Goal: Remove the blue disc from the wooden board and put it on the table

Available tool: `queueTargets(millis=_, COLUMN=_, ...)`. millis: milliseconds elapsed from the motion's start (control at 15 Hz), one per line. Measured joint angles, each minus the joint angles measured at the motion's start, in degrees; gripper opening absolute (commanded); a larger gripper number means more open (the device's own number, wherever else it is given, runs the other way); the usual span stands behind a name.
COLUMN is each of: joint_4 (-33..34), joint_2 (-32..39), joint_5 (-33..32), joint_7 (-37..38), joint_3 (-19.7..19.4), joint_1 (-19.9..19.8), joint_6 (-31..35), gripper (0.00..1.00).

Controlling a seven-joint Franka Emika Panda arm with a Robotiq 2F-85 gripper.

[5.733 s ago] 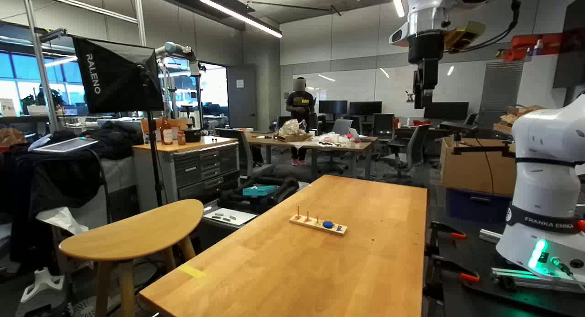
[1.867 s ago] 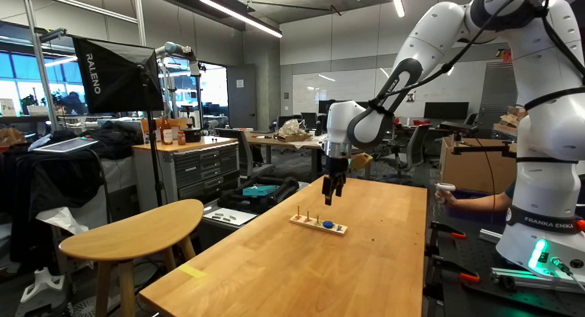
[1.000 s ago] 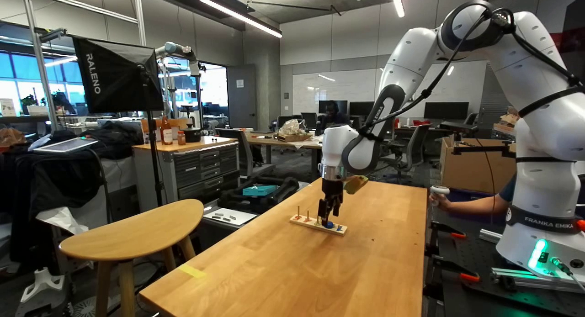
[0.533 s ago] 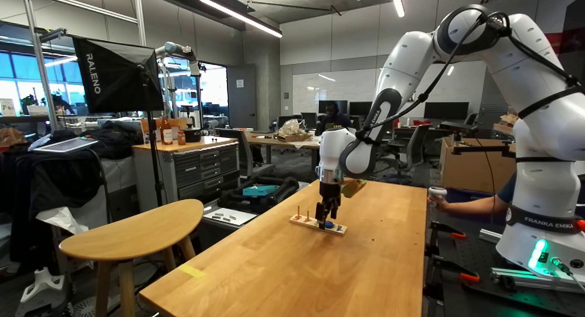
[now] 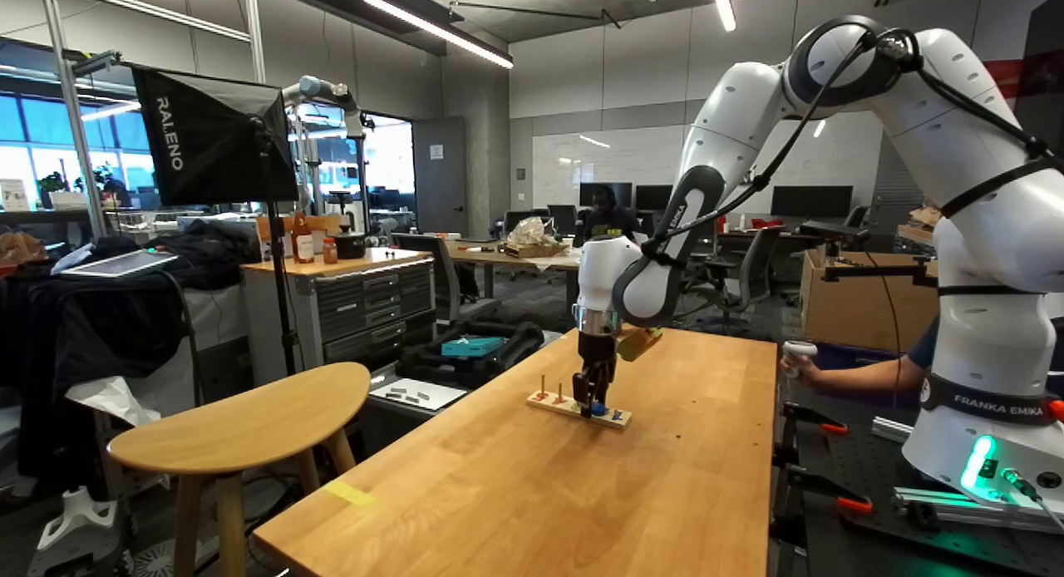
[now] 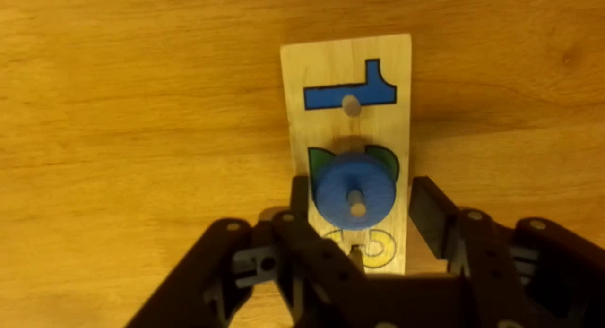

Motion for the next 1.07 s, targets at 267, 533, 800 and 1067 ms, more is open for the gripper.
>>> queueTargets(millis=267, joint_4=0.4, joint_2=-0.1, joint_5=0.1, joint_7=0.1, joint_3=-0.1, joint_1=0.0, joint_6=0.0, gripper=0.18)
queueTargets(millis=533, joint_4=0.5, joint_2=-0.3, joint_5=0.6, joint_7=0.5, joint_3=-0.2, joint_1=0.0, joint_6=-0.4, gripper=0.18)
queueTargets(millis=800, joint_4=0.8, joint_2=-2.9, joint_5=2.0, joint_7=0.7, joint_3=-0.2, joint_1=0.0, joint_6=-3.2, gripper=0.18)
queueTargets(millis=1067, joint_4=2.0, joint_2=-8.1, joint_5=2.1, joint_7=1.1, joint_3=-1.7, joint_1=-0.1, joint_6=-7.6, gripper=0.18)
